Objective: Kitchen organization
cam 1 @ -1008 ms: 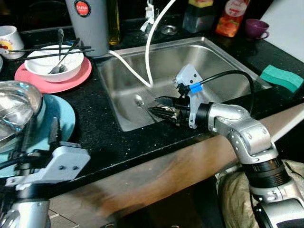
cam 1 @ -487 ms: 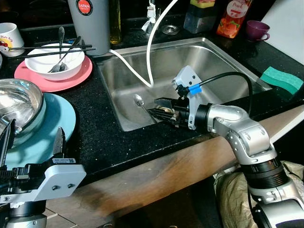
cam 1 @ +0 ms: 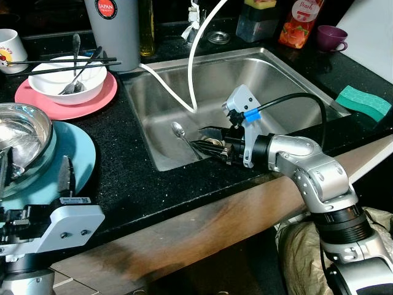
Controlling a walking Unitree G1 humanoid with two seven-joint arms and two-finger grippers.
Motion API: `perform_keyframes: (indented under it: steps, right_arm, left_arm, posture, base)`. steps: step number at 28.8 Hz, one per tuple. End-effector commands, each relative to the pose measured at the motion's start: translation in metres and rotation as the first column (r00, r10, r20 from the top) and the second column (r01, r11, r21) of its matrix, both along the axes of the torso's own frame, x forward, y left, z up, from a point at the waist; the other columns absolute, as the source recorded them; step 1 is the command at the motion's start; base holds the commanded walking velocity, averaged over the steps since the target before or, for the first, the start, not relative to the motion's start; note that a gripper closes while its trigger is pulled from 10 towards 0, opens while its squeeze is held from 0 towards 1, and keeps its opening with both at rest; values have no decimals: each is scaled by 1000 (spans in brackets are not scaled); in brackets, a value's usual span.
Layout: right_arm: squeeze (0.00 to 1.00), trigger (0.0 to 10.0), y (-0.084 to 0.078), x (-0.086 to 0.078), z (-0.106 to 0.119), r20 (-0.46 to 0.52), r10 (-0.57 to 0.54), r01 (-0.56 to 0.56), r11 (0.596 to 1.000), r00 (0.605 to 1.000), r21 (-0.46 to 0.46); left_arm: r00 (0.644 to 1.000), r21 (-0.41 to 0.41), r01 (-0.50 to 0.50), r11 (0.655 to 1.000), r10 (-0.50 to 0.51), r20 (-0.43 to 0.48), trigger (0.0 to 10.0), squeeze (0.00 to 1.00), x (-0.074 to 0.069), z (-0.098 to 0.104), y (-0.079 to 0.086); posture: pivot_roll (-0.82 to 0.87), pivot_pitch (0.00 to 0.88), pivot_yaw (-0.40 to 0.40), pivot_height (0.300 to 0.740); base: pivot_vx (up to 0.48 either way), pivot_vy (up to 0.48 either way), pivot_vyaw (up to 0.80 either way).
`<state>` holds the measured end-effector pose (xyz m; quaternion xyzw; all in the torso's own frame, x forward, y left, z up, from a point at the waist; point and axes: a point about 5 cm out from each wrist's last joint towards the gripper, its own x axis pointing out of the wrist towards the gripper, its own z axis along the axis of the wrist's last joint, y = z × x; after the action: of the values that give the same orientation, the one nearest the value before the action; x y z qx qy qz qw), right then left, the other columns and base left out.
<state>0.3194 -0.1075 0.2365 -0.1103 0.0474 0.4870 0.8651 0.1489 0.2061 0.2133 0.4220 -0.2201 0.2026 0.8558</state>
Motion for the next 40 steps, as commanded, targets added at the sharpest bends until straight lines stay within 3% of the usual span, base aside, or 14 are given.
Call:
perform_keyframes:
  steps: [1, 11, 13, 14, 17, 18, 19, 23, 28, 30, 32, 35, 37, 40]
  right_arm:
    - [0, 10000, 0, 0, 2, 12, 4, -4, 1000, 1000, -5]
    - [0, 10000, 0, 1, 3, 14, 4, -4, 1000, 1000, -5]
    - [0, 10000, 0, 1, 3, 15, 2, -2, 1000, 1000, -8]
    - [0, 10000, 0, 1, 3, 15, 2, -2, 1000, 1000, -7]
    - [0, 10000, 0, 1, 4, 16, 1, -1, 1000, 1000, -7]
    - [0, 10000, 0, 1, 4, 17, 1, -1, 1000, 1000, -7]
    - [0, 10000, 0, 2, 4, 18, 1, -1, 1000, 1000, -6]
    - [0, 10000, 0, 2, 4, 19, 0, 0, 1000, 1000, -7]
    - [0, 10000, -1, 2, 5, 22, 0, 0, 1000, 1000, -8]
    - [0, 10000, 0, 2, 5, 23, 0, 0, 1000, 1000, -8]
    - [0, 10000, -1, 2, 5, 24, 0, 0, 1000, 1000, -9]
    - [0, 10000, -1, 2, 5, 24, 0, 0, 1000, 1000, -10]
    - [0, 10000, 0, 2, 5, 25, 0, 0, 1000, 1000, -10]
    - [0, 10000, 0, 2, 5, 25, 0, 0, 1000, 1000, -10]
  left_arm:
    - [1000, -26, -24, 999, 23, -13, 10000, 0, -1, -3, 4]
    - [998, -65, -47, 997, 43, -50, 10000, 0, 2, -7, 9]
    - [998, -76, -32, 997, 28, -61, 7020, 0, 4, -8, 9]
    - [998, -76, -28, 997, 23, -60, 2980, 0, 5, -8, 9]
    - [998, -73, -21, 997, 17, -59, 0, 0, 6, -7, 8]
    - [998, -72, -18, 997, 14, -59, 980, 0, 6, -7, 8]
    - [998, -71, -16, 997, 12, -59, 4902, 0, 7, -7, 7]
    - [998, -68, -11, 998, 7, -58, 4902, 0, 8, -6, 7]
    - [999, -64, -4, 998, 0, -50, 6627, 0, 10, -3, 6]
    - [999, -64, -2, 998, -1, -48, 6627, 0, 10, -2, 6]
    - [999, -65, 2, 998, -5, -44, 4039, 0, 11, -1, 6]
    - [999, -66, 3, 998, -6, -41, 3137, 0, 11, 0, 6]
    - [999, -65, 7, 998, -9, -36, 0, 0, 12, 1, 5]
    - [999, -64, 10, 998, -12, -30, 0, 0, 13, 3, 5]
  posture:
    - [53, 107, -78, 740]
    - [50, 105, -75, 740]
    - [50, 107, -75, 740]
    - [51, 107, -76, 740]
    - [50, 106, -75, 740]
    - [50, 106, -75, 740]
    - [49, 105, -74, 740]
    - [49, 104, -75, 740]
    - [49, 103, -76, 740]
    - [49, 101, -76, 740]
    - [48, 101, -78, 740]
    - [49, 101, -78, 740]
    - [48, 99, -78, 740]
    - [47, 96, -79, 740]
  base:
    - [0, 0, 0]
    - [0, 0, 0]
    - [0, 0, 0]
    - [0, 0, 0]
    - [0, 0, 0]
    - [0, 0, 0]
    - [0, 0, 0]
    - [0, 0, 0]
    - [0, 0, 0]
    - [0, 0, 0]
    - [0, 0, 0]
    - [0, 0, 0]
    - [0, 0, 0]
    - [0, 0, 0]
